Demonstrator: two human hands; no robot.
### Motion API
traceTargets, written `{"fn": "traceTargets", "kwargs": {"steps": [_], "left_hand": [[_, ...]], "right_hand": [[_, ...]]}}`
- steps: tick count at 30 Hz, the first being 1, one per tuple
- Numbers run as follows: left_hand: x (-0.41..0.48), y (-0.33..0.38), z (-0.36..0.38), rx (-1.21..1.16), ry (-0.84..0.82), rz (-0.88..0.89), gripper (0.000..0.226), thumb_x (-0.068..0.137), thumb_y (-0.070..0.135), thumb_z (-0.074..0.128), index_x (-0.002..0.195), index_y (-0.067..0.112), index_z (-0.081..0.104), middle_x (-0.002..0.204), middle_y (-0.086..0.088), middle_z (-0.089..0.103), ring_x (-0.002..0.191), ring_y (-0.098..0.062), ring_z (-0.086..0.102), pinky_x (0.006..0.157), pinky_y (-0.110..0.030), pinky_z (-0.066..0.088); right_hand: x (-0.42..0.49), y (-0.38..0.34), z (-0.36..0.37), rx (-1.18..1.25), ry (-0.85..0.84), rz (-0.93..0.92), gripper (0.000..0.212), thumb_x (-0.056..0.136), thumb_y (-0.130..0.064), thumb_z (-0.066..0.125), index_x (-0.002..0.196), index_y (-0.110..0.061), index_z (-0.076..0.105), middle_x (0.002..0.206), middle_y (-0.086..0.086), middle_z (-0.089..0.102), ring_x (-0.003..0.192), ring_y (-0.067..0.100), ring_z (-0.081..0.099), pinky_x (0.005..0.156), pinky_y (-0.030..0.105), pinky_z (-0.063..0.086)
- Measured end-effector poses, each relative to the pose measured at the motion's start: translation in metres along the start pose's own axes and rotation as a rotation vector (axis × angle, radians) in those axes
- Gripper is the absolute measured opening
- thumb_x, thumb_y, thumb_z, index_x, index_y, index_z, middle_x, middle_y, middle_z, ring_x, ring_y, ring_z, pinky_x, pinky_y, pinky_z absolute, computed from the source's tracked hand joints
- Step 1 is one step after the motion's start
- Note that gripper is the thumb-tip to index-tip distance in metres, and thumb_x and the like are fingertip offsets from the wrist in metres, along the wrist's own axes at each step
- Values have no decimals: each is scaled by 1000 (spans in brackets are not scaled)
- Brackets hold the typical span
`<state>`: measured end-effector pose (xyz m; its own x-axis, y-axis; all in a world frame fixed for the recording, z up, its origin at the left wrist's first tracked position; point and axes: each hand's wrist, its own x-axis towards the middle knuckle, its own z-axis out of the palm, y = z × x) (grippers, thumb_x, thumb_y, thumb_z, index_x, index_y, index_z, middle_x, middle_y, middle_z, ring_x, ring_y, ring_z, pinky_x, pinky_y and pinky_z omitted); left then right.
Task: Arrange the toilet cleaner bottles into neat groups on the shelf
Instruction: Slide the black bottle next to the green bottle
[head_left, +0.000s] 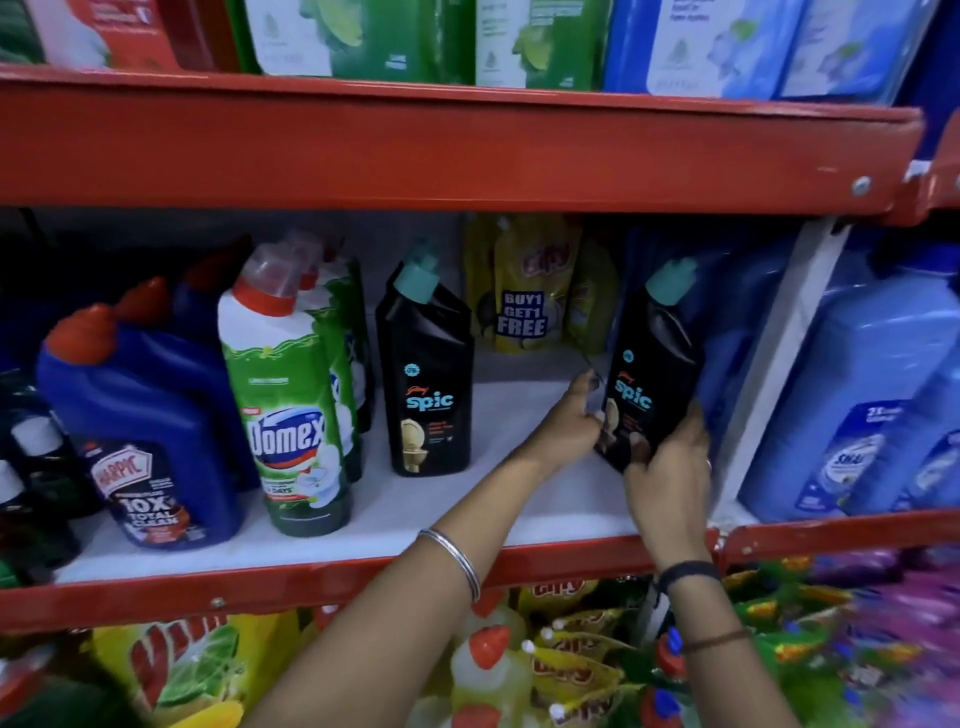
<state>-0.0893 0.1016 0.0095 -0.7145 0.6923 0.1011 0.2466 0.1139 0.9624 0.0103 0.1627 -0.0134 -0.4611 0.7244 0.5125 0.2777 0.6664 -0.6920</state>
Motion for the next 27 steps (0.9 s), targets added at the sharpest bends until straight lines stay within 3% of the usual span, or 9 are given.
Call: {"fn": "traceTargets", "kwargs": {"steps": [2, 5, 8, 11, 13, 16, 19, 24, 27], "left_hand": [[7, -3, 0, 1, -34, 36, 56, 97, -4, 39, 148, 9, 21, 153, -13, 34, 138, -22, 34, 95, -15, 36], [4, -5, 4, 6, -1, 81, 49, 95, -6, 45, 142, 3, 34, 144, -22, 44, 110, -15, 49, 65, 0, 45], [-3, -7, 0, 30, 63, 107, 47, 91, -9, 50, 136, 2, 41, 136, -22, 52, 95, -12, 58, 66, -8, 47], [-26, -1, -8, 70, 138, 107, 44, 89, -8, 52, 130, 6, 45, 116, -9, 57, 63, 9, 61, 57, -11, 50], [-48, 4, -12, 115, 229, 110, 45, 88, -7, 51, 129, 11, 47, 114, -9, 58, 76, -2, 65, 62, -17, 54], [-81, 5, -20, 188, 393, 225, 50, 86, -4, 52, 131, 18, 47, 114, -15, 64, 98, -30, 65, 79, -43, 60], [-113, 8, -33, 238, 524, 276, 53, 88, -3, 52, 131, 26, 46, 105, -11, 68, 93, -25, 67, 79, -42, 59], [-154, -4, -62, 200, 681, 257, 51, 87, 12, 55, 133, 34, 43, 111, -8, 69, 102, -29, 65, 80, -45, 59], [-167, -15, -77, 200, 765, 207, 52, 86, 6, 59, 131, 31, 46, 112, -6, 72, 98, -25, 69, 78, -45, 60]], "right_hand": [[3, 2, 0, -9, -7, -17, 67, 87, -7, 56, 144, 2, 20, 127, 36, 50, 110, 51, 54, 86, 52, 48], [5, 2, -2, 18, 8, -21, 61, 86, -7, 59, 139, 1, 29, 121, 35, 55, 106, 50, 57, 82, 51, 49], [4, 5, -6, 81, -11, -26, 54, 84, -7, 61, 132, -5, 36, 117, 31, 60, 105, 48, 58, 80, 51, 50], [-3, 6, -10, 192, -69, -56, 52, 86, -13, 63, 132, -13, 39, 116, 23, 65, 106, 41, 62, 83, 48, 53], [-10, -1, -14, 284, -104, -91, 53, 86, -12, 65, 133, -15, 41, 115, 14, 67, 105, 31, 63, 85, 32, 51], [-22, -20, -22, 399, -165, -184, 55, 86, -11, 65, 136, -16, 44, 108, -6, 61, 94, 1, 57, 74, -2, 38], [-32, -37, -21, 526, -266, -242, 49, 87, -12, 63, 132, -19, 47, 108, -15, 61, 94, -17, 55, 78, 11, 46], [-52, -62, -4, 612, -400, -275, 45, 87, -15, 64, 127, -26, 46, 119, 1, 52, 109, 5, 58, 75, 10, 51], [-64, -74, 9, 625, -462, -281, 50, 86, -17, 65, 132, -26, 46, 118, -2, 48, 109, 11, 58, 86, 28, 54]]}}
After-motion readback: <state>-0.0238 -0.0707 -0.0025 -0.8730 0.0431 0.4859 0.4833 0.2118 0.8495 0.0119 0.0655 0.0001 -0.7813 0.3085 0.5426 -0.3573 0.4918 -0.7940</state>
